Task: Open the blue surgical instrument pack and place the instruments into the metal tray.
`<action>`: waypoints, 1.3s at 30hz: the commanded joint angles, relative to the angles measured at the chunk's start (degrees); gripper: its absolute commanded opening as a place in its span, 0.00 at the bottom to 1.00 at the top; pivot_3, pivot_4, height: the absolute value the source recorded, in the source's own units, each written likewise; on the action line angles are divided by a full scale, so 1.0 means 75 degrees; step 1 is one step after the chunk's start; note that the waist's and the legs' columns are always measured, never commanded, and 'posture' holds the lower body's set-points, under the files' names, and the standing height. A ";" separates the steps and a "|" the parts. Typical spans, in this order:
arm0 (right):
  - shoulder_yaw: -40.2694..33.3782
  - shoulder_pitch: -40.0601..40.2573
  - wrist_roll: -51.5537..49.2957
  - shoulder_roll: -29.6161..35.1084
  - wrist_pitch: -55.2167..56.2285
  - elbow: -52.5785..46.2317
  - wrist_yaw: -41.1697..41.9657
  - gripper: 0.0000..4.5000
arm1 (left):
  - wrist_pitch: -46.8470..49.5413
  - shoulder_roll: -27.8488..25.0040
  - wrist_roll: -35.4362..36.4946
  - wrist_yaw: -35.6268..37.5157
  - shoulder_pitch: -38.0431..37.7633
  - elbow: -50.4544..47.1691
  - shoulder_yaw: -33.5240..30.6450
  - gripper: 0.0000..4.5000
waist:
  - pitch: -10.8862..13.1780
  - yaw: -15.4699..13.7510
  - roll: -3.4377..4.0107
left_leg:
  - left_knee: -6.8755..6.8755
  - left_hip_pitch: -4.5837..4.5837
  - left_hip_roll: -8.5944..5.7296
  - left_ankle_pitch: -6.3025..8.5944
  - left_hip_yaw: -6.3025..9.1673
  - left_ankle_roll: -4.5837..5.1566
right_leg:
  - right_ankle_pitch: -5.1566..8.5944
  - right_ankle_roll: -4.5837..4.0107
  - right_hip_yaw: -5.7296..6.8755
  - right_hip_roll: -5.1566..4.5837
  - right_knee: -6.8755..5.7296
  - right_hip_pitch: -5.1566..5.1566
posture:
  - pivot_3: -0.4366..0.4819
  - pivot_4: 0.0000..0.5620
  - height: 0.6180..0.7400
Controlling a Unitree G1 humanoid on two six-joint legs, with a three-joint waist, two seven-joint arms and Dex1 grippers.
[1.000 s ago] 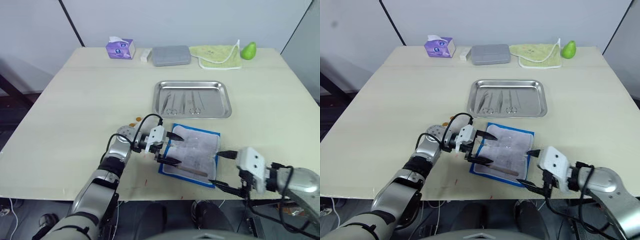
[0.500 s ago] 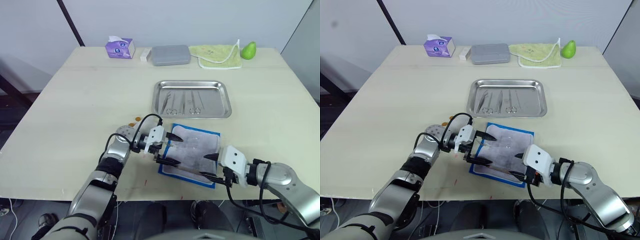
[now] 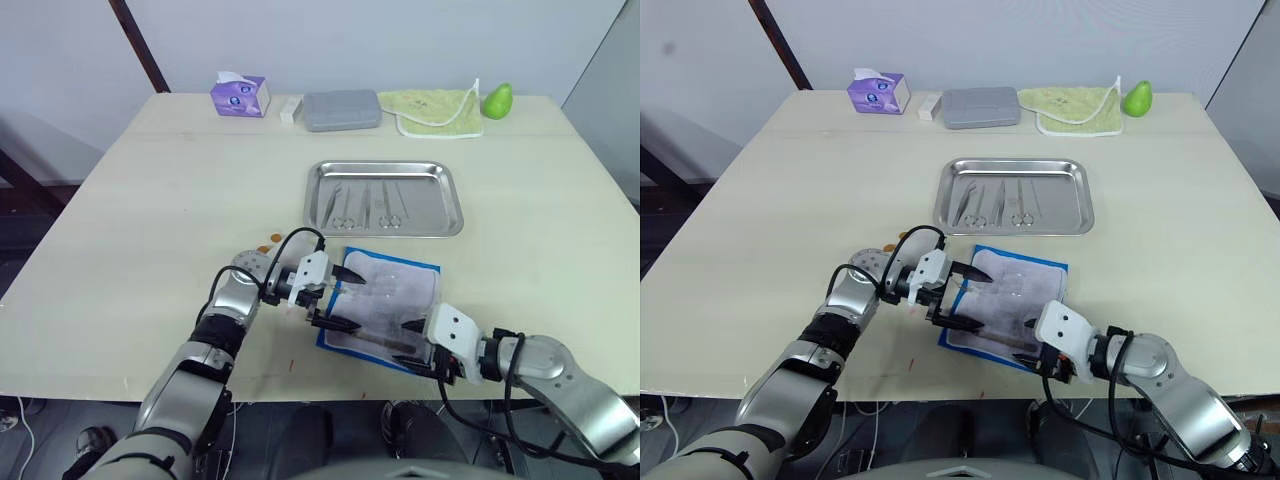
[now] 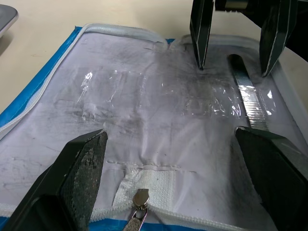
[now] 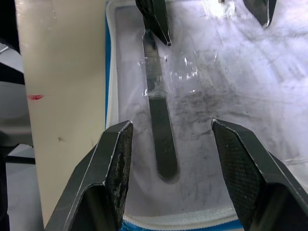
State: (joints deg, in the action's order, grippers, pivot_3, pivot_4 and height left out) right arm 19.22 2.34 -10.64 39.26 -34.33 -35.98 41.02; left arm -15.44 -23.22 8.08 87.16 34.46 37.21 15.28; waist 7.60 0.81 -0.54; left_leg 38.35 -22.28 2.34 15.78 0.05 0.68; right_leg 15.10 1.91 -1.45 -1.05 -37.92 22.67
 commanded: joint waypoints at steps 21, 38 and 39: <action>0.0546 0.0637 0.0773 -0.0188 0.0509 0.1456 -0.0283 0.00 | 0.0294 -0.0125 -0.0304 0.0044 -0.0294 -0.0007 0.0336 1.00 | -0.0081 0.0004 -0.0100 | -0.0010 0.0064 0.0009 0.0002 0.0004 0.0000 | 0.0016 -0.0023 0.0006 0.0005 0.0002 -0.0059 | 0.48 0.27 0.97; 0.0301 -0.1359 -0.0019 0.0614 -0.1924 -0.0892 0.0434 0.00 | 0.0331 -0.0044 -0.0327 -0.0061 -0.0304 -0.0022 0.0383 1.00 | -0.0045 -0.0032 -0.0062 | -0.0005 0.0049 0.0002 0.0002 0.0028 0.0000 | 0.0017 -0.0023 0.0006 0.0000 0.0005 -0.0058 | 0.48 0.27 0.97; 0.0304 -0.1482 -0.0052 0.0633 -0.2106 -0.0975 0.0443 0.00 | 0.0334 -0.0042 -0.0331 -0.0066 -0.0309 -0.0029 0.0386 1.00 | -0.0043 -0.0032 -0.0061 | -0.0005 0.0049 0.0002 0.0002 0.0029 0.0000 | 0.0017 -0.0023 0.0006 0.0000 0.0005 -0.0058 | 0.48 0.27 0.97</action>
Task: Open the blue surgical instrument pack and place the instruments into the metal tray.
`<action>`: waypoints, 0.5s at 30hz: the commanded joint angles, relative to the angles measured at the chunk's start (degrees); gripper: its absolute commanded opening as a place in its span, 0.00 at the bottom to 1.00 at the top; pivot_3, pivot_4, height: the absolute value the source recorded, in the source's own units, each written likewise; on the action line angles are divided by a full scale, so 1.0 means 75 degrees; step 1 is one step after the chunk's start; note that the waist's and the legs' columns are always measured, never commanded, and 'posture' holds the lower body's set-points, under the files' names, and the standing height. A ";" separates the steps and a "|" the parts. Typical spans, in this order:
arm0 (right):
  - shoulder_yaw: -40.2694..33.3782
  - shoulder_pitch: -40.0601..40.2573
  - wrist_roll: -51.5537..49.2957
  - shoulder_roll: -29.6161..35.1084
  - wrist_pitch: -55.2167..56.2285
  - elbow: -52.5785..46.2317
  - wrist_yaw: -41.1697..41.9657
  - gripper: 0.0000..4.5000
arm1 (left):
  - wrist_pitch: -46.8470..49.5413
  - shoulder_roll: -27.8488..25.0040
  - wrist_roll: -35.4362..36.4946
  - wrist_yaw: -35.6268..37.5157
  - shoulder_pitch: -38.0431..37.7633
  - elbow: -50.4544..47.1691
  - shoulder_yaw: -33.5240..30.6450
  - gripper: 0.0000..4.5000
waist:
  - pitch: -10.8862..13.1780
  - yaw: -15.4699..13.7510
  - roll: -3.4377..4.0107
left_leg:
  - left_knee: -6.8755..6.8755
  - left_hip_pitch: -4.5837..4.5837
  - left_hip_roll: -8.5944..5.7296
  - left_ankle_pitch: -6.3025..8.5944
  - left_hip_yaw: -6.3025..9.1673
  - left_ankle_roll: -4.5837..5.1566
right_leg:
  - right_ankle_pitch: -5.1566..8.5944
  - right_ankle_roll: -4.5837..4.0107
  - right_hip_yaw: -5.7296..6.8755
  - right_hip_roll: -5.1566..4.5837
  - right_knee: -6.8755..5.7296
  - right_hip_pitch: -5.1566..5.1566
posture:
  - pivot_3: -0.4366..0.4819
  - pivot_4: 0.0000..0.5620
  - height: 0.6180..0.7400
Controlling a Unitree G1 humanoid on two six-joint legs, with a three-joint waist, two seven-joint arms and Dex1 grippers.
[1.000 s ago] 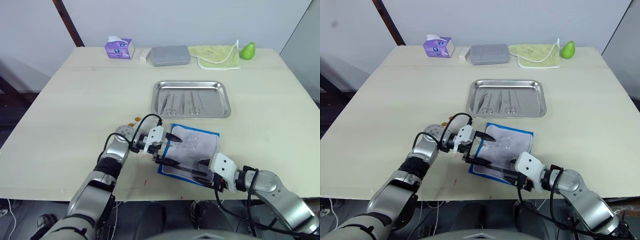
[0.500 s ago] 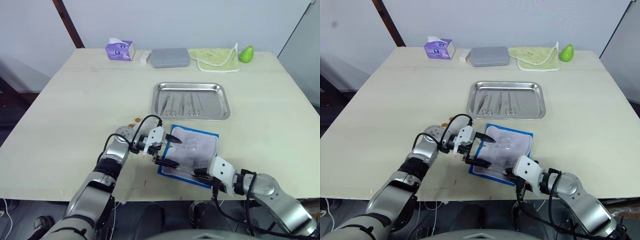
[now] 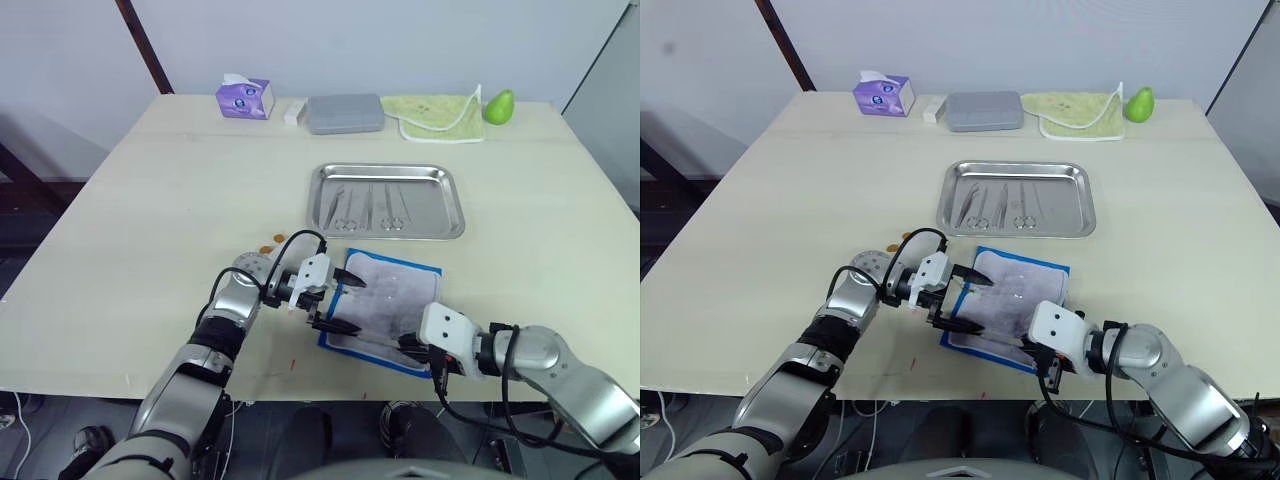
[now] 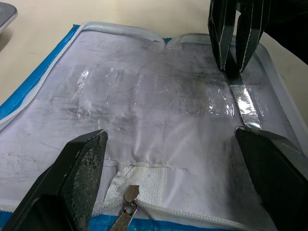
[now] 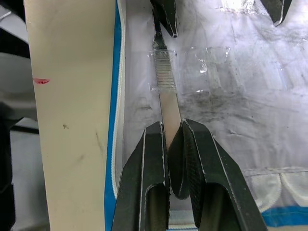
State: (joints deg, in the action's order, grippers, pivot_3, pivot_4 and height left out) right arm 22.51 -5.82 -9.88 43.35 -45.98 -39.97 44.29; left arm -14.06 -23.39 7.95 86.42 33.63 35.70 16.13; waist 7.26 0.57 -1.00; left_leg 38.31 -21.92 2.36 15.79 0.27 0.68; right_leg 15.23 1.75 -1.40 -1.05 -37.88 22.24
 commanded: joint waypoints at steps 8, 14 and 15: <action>-0.0056 -0.1128 -0.0472 0.0291 -0.1645 -0.0905 0.0041 0.00 | 0.0183 -0.0017 -0.0322 0.0003 -0.0236 0.0121 0.0290 1.00 | 0.0013 0.0000 0.0014 | 0.0001 -0.0006 -0.0001 0.0000 0.0008 0.0000 | -0.0001 0.0000 0.0003 -0.0003 0.0000 0.0004 | 0.48 0.27 0.97; -0.0131 -0.1629 -0.0823 0.0469 -0.2315 -0.1233 0.0079 0.00 | 0.0184 -0.0032 -0.0333 -0.0011 -0.0267 0.0111 0.0296 1.00 | 0.0020 0.0000 0.0023 | 0.0001 -0.0009 -0.0002 0.0000 0.0013 0.0000 | -0.0001 0.0001 0.0007 -0.0004 0.0000 0.0007 | 0.48 0.27 0.97; -0.0166 -0.1694 -0.0885 0.0513 -0.2405 -0.1273 0.0089 0.00 | 0.0184 -0.0036 -0.0332 -0.0013 -0.0274 0.0104 0.0296 1.00 | 0.0021 -0.0001 0.0025 | 0.0001 -0.0011 -0.0002 0.0000 0.0012 0.0000 | -0.0001 0.0001 0.0006 -0.0005 0.0000 0.0009 | 0.48 0.27 0.97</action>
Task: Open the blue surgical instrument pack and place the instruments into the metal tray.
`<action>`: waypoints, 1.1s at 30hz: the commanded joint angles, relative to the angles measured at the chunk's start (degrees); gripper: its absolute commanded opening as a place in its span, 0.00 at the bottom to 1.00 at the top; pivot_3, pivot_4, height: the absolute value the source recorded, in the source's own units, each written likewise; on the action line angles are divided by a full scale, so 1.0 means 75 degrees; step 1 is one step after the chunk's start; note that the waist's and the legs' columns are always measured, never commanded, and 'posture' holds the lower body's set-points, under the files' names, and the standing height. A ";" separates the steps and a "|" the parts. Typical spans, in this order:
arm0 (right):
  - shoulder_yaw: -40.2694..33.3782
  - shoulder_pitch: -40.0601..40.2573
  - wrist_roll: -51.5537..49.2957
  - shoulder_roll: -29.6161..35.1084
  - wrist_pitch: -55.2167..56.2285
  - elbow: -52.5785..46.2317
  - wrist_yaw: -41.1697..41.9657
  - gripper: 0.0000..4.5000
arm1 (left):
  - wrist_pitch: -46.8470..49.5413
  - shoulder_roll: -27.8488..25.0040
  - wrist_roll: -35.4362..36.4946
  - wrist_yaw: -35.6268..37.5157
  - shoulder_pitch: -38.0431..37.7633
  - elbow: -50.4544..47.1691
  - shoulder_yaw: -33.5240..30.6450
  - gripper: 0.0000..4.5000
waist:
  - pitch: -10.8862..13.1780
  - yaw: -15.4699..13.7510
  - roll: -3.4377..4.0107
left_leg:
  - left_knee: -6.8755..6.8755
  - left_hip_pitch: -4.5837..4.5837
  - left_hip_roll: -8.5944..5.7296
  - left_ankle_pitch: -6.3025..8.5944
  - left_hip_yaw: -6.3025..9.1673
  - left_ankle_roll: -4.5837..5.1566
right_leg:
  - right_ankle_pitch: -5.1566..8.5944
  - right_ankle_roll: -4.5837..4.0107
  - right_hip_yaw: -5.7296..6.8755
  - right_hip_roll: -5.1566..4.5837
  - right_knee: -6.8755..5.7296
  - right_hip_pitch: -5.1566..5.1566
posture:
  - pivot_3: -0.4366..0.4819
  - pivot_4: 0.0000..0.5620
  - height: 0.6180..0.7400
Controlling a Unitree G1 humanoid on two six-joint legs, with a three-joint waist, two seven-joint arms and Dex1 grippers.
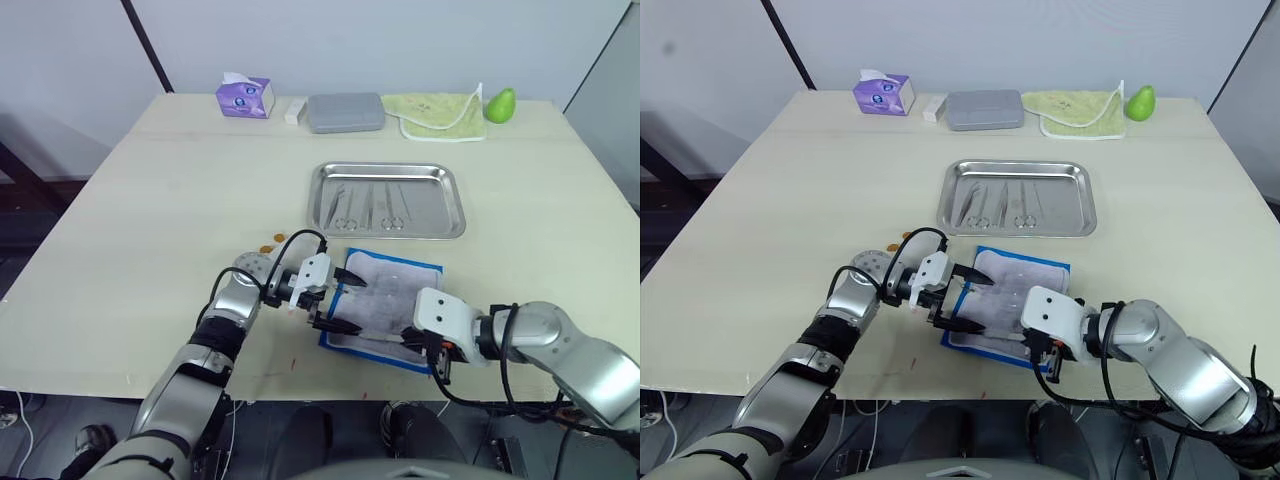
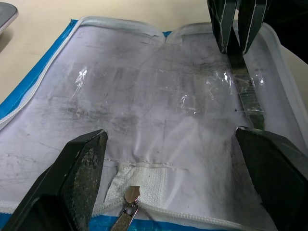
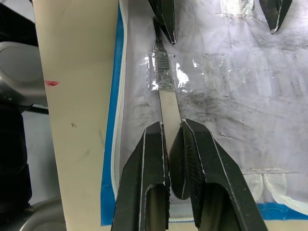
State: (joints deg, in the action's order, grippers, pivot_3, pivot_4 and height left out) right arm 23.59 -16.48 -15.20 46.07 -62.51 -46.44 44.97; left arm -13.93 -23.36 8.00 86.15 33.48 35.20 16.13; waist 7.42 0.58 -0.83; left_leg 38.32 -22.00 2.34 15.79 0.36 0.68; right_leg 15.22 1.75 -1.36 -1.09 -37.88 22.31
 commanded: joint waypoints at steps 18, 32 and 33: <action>-0.2167 0.0739 -0.1126 0.1767 0.0002 -0.0836 0.0418 0.00 | 0.0147 -0.0034 -0.0353 -0.0005 -0.0202 0.0259 0.0299 1.00 | 0.0008 -0.0028 0.0009 | 0.0001 -0.0026 -0.0002 0.0000 0.0001 0.0000 | 0.0000 0.0003 0.0006 -0.0004 -0.0001 0.0022 | 0.48 0.27 0.97; -0.6631 0.2298 -0.2968 0.1688 0.0207 -0.0595 0.1310 0.00 | 0.0099 0.0018 -0.0355 -0.0040 -0.0148 0.0373 0.0289 1.00 | 0.0017 -0.0035 -0.0006 | 0.0004 -0.0043 -0.0003 0.0000 -0.0017 0.0000 | 0.0007 0.0017 0.0016 0.0000 0.0001 0.0030 | 0.48 0.27 0.97; -0.6710 0.2190 -0.3044 0.1493 0.0127 -0.0569 0.1048 0.00 | 0.0098 0.0023 -0.0355 -0.0047 -0.0146 0.0374 0.0288 1.00 | 0.0017 -0.0034 -0.0004 | 0.0004 -0.0043 -0.0003 0.0000 -0.0017 0.0000 | 0.0006 0.0015 0.0016 0.0000 0.0000 0.0029 | 0.48 0.27 0.97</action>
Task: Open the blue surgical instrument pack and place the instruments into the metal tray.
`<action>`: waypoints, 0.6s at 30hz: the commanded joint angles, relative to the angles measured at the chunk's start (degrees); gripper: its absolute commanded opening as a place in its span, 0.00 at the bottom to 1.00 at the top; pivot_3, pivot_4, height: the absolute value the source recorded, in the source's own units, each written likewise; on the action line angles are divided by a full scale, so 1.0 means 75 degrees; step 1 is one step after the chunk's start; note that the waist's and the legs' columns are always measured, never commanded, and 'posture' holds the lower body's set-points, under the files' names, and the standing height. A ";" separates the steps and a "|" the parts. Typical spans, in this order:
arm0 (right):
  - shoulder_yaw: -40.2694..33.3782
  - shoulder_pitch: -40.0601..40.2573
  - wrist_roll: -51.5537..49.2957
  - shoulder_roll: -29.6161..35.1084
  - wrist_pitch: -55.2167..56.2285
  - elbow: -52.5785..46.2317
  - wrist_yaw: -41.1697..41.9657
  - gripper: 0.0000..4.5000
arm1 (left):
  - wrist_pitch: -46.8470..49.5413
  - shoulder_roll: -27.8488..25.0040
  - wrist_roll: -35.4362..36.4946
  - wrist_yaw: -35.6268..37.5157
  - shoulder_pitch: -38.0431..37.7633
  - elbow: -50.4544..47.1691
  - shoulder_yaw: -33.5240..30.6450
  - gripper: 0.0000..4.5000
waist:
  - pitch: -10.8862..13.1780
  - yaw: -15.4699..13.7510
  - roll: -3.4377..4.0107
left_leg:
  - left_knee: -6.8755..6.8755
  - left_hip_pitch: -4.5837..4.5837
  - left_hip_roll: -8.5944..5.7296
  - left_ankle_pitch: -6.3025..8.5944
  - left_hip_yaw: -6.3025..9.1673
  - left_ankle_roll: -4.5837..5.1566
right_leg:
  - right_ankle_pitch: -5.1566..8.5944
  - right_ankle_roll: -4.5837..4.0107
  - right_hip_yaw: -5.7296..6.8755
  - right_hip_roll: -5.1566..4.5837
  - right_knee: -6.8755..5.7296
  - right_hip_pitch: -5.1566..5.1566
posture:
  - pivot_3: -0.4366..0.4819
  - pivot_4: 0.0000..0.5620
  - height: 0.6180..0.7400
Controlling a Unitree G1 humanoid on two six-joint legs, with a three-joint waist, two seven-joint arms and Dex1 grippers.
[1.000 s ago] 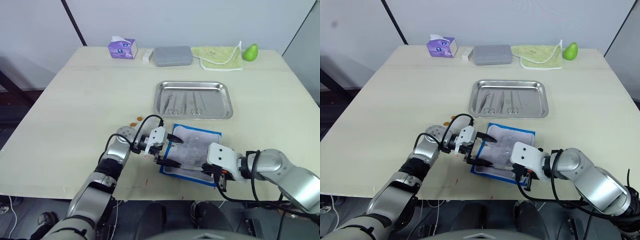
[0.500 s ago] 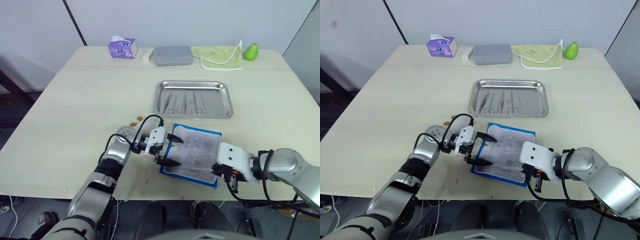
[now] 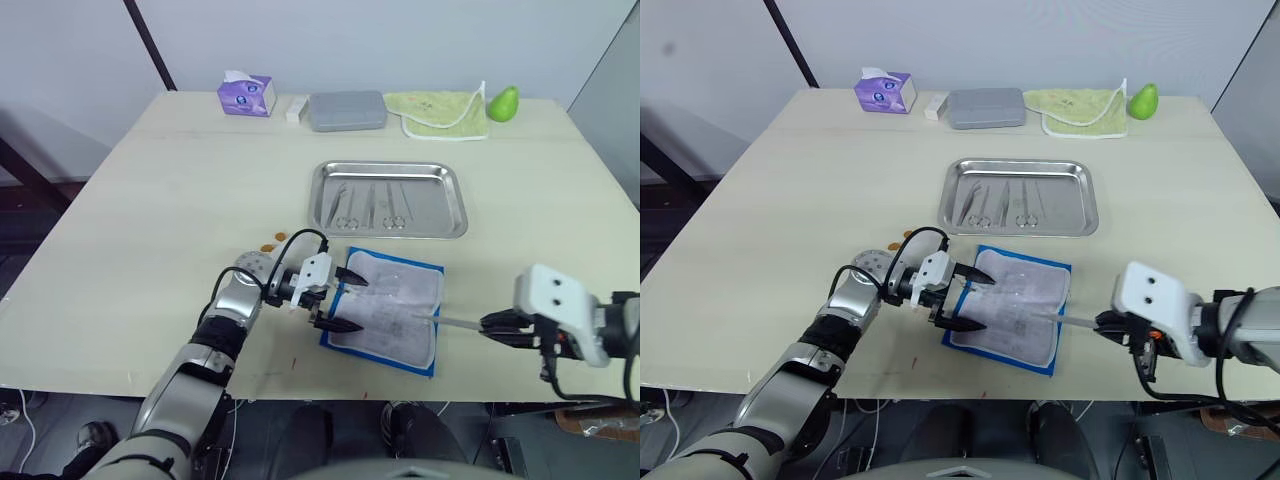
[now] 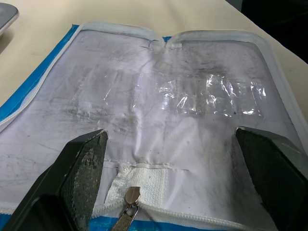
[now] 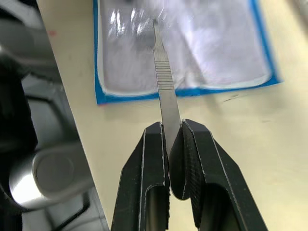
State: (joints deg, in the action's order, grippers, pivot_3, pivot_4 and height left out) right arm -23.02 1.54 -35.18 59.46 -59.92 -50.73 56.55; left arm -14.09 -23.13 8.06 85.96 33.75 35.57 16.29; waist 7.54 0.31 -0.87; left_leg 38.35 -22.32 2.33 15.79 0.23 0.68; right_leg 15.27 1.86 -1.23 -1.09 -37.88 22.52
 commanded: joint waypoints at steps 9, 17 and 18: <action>0.1146 -0.3157 0.0455 -0.3205 -0.1922 0.1316 -0.4602 0.00 | 0.0126 0.0044 -0.0355 -0.0155 -0.0173 0.0328 0.0221 1.00 | 0.0004 0.0030 0.0021 | 0.0000 -0.0011 -0.0004 -0.0001 0.0002 0.0000 | -0.0007 -0.0013 -0.0018 0.0002 -0.0008 0.0021 | 0.48 0.27 0.97; 0.2168 -0.4888 0.2053 -0.5946 -0.1144 0.4014 -0.7038 0.00 | 0.0280 0.0095 -0.0280 -0.0407 -0.0262 0.0159 0.0130 1.00 | 0.0002 0.0007 0.0047 | 0.0002 -0.0032 -0.0008 -0.0002 0.0002 0.0001 | -0.0009 -0.0014 -0.0011 0.0003 -0.0014 0.0034 | 0.48 0.27 0.97; 0.2271 -0.5002 0.2280 -0.6147 -0.0794 0.4509 -0.7231 0.00 | 0.0320 0.0095 -0.0264 -0.0434 -0.0311 0.0080 0.0124 1.00 | 0.0002 0.0014 0.0047 | 0.0002 -0.0038 -0.0009 -0.0002 0.0004 0.0001 | -0.0008 -0.0014 -0.0011 0.0003 -0.0012 0.0035 | 0.48 0.27 0.97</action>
State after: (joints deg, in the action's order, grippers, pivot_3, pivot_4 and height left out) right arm -6.25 -34.54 -20.58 14.09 -70.08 -19.64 4.93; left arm -13.57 -22.23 8.19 83.89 33.24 34.85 15.89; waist 7.56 0.42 -0.52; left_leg 38.37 -22.61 2.26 15.78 0.24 0.69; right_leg 15.20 1.76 -1.33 -1.06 -37.97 22.78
